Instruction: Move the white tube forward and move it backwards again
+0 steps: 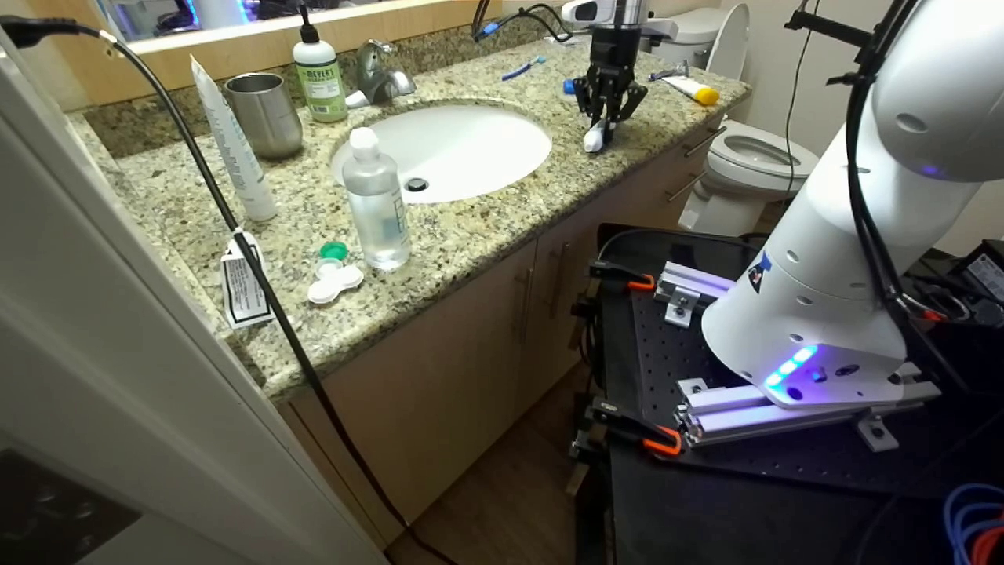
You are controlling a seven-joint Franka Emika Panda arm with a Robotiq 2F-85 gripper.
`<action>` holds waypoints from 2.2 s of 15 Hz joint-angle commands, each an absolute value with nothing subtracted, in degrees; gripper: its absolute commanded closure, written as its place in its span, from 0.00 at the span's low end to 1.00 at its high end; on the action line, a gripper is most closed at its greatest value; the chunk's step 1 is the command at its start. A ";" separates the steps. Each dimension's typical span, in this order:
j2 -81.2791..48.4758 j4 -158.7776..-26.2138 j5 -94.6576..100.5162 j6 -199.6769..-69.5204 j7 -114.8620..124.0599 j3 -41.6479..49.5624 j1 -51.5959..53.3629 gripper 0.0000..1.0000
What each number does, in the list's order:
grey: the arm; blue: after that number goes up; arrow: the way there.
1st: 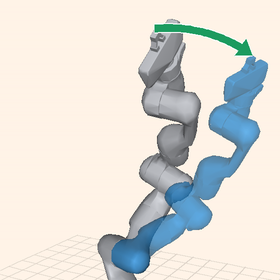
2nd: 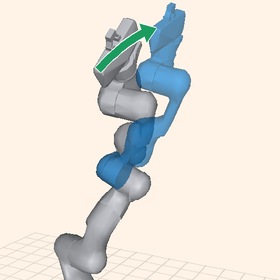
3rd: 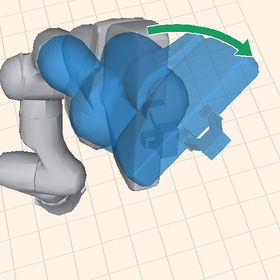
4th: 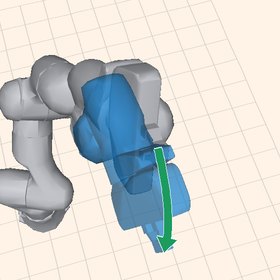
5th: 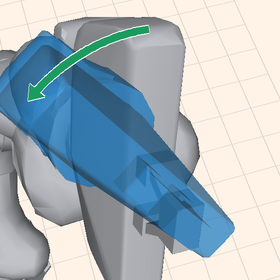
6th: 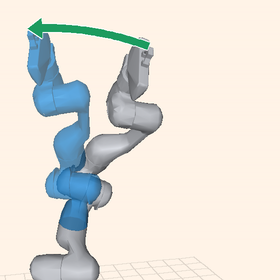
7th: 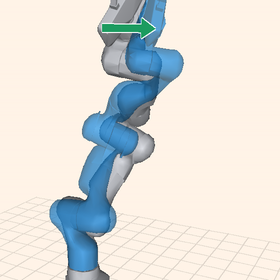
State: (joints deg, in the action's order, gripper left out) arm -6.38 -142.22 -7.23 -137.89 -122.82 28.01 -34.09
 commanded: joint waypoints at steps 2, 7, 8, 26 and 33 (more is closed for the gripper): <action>-10.61 -135.55 -10.04 -135.67 -117.12 27.10 -34.46 0.94; -12.52 -118.84 -12.46 -121.70 -102.03 27.59 -36.32 0.95; -13.42 -115.17 -13.65 -118.65 -99.49 27.47 -36.90 0.96; -35.15 -75.15 -34.37 -104.33 -77.99 18.91 -58.11 0.96; -40.65 -68.07 -30.05 -129.28 -75.04 12.31 -64.29 0.96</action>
State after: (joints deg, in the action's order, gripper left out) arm -38.25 -71.15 -32.68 -120.73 -76.98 15.32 -62.73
